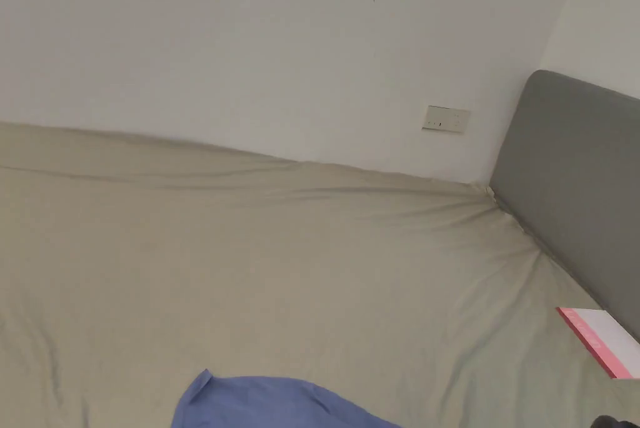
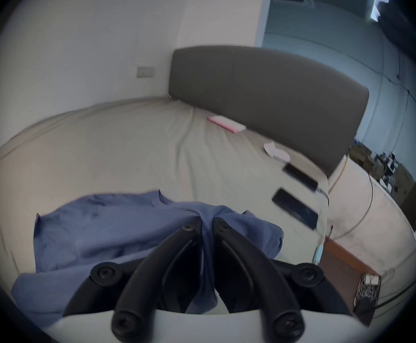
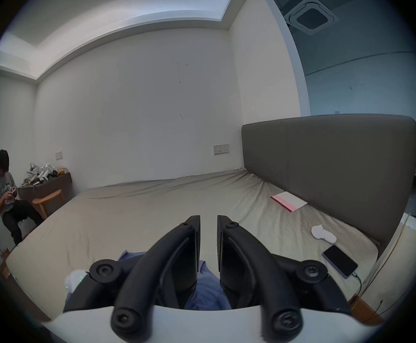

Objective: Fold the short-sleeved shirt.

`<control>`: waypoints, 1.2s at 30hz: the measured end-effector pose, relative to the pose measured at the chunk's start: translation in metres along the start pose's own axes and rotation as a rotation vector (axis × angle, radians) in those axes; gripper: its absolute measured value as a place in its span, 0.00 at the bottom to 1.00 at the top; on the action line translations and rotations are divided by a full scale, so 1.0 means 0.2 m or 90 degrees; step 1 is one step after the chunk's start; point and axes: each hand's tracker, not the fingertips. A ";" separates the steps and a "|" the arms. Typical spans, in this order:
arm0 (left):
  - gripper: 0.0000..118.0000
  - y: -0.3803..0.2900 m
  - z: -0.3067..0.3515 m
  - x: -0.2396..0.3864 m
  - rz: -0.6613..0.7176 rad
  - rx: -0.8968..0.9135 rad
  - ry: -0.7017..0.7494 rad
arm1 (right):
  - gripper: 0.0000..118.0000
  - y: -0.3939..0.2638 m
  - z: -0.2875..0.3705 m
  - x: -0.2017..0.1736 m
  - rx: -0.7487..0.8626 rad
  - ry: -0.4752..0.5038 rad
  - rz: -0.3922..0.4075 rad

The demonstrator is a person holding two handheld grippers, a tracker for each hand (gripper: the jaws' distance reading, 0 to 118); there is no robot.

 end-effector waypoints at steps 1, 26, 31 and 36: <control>0.55 -0.03 -0.01 -0.02 0.008 -0.019 0.001 | 0.13 -0.01 0.00 -0.01 -0.002 0.001 0.001; 0.82 -0.76 1.02 -1.46 0.387 -0.074 0.426 | 0.13 -0.04 -0.10 -0.41 -0.042 0.151 0.053; 0.69 -0.79 0.84 -1.46 0.426 -0.082 0.417 | 0.13 -0.11 -0.04 -0.40 -0.086 0.155 0.066; 0.04 -0.77 0.75 -1.43 0.319 -0.130 0.477 | 0.25 -0.15 -0.06 -0.36 -0.120 0.185 0.074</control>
